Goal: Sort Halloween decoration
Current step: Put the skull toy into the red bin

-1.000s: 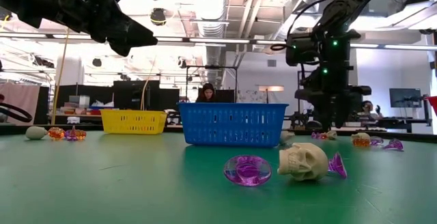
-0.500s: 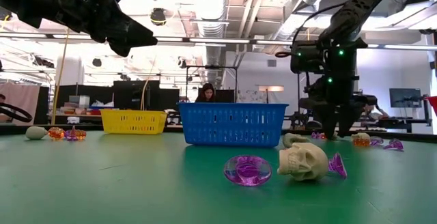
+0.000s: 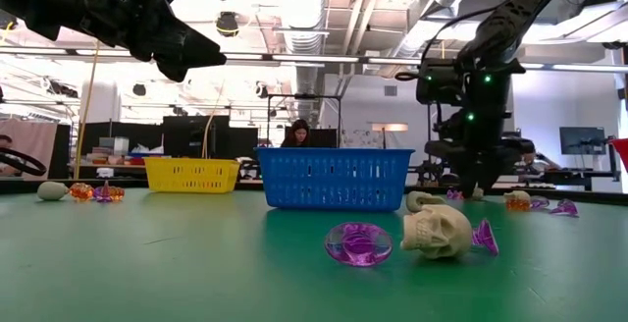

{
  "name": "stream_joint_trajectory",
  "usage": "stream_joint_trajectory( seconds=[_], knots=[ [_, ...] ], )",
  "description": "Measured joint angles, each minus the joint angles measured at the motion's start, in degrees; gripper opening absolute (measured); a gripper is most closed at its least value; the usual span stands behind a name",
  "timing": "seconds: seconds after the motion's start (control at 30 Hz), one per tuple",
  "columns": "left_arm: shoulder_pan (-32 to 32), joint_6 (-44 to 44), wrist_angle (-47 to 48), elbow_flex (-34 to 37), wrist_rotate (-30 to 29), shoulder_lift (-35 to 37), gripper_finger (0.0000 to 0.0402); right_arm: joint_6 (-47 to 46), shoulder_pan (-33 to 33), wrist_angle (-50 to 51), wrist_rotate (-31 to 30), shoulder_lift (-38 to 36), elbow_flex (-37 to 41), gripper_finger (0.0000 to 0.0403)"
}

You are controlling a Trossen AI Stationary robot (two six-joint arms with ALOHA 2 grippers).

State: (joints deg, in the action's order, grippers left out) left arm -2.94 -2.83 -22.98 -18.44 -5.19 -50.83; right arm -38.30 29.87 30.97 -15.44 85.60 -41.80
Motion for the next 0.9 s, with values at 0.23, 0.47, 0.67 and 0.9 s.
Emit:
stream_joint_trajectory(
  seconds=[0.23, 0.47, 0.67, 0.9],
  knots=[
    [0.01, -0.01, 0.00, 0.00, 0.02, 0.00, 0.0113, 0.18, -0.04, 0.11, 0.50, 0.02, 0.00, 0.0171],
    [0.02, -0.02, 0.00, 0.00, 0.17, 0.00, 0.0113, -0.88, -0.09, -3.39, 1.98, -0.27, 2.90, 0.0168],
    [0.02, -0.13, 0.00, 0.00, 0.17, 0.00, 0.0113, -0.66, -0.20, -3.81, 1.62, -0.22, 3.39, 0.0165],
    [0.00, -0.70, 0.00, 0.00, 0.16, 0.00, 0.0113, -0.55, -0.77, -3.23, 2.44, -3.06, 3.68, 0.0134]
  ],
)
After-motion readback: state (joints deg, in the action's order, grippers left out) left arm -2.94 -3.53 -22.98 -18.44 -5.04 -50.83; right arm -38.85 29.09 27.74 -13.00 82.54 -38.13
